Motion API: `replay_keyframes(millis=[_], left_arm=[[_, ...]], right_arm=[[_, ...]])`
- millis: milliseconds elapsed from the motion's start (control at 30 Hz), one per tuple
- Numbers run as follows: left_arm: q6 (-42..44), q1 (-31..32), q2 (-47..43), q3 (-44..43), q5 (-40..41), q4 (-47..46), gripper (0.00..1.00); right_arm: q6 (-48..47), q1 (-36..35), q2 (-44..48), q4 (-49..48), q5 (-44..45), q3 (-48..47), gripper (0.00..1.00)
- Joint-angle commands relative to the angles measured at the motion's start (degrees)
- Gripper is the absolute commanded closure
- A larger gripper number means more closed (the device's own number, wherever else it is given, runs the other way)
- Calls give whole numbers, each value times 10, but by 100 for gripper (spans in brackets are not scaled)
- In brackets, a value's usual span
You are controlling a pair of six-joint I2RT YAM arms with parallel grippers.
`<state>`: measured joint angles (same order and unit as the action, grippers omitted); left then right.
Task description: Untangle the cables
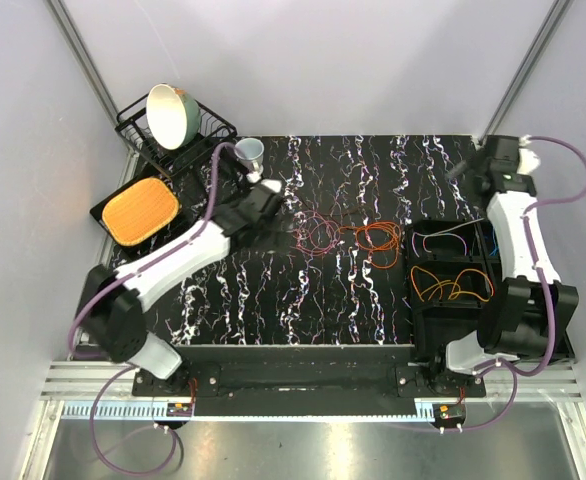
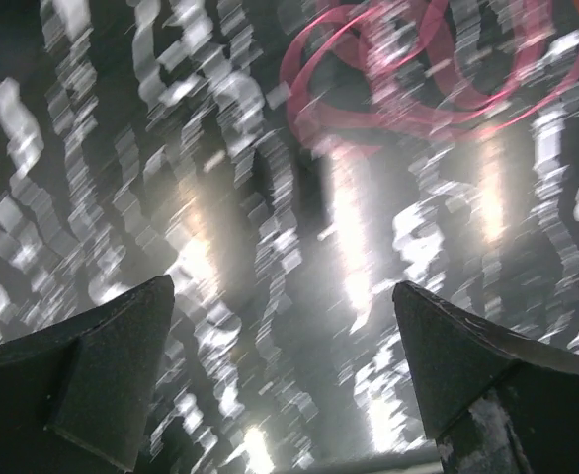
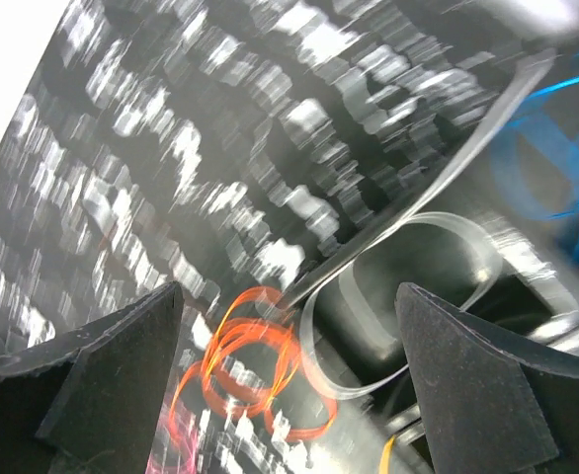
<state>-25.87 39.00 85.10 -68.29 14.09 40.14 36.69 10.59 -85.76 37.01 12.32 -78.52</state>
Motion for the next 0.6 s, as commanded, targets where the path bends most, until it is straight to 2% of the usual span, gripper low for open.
replay_keyframes(millis=[0, 267, 567], left_arm=[[-10, 37, 96, -100, 6, -45, 5], [-1, 72, 261, -228, -27, -54, 10], [43, 78, 361, -301, -71, -81, 15]], right_arm=[[-10, -62, 31, -16, -50, -16, 5], [-24, -72, 85, -7, -75, 40, 5], [-38, -78, 126, 7, -80, 71, 5]])
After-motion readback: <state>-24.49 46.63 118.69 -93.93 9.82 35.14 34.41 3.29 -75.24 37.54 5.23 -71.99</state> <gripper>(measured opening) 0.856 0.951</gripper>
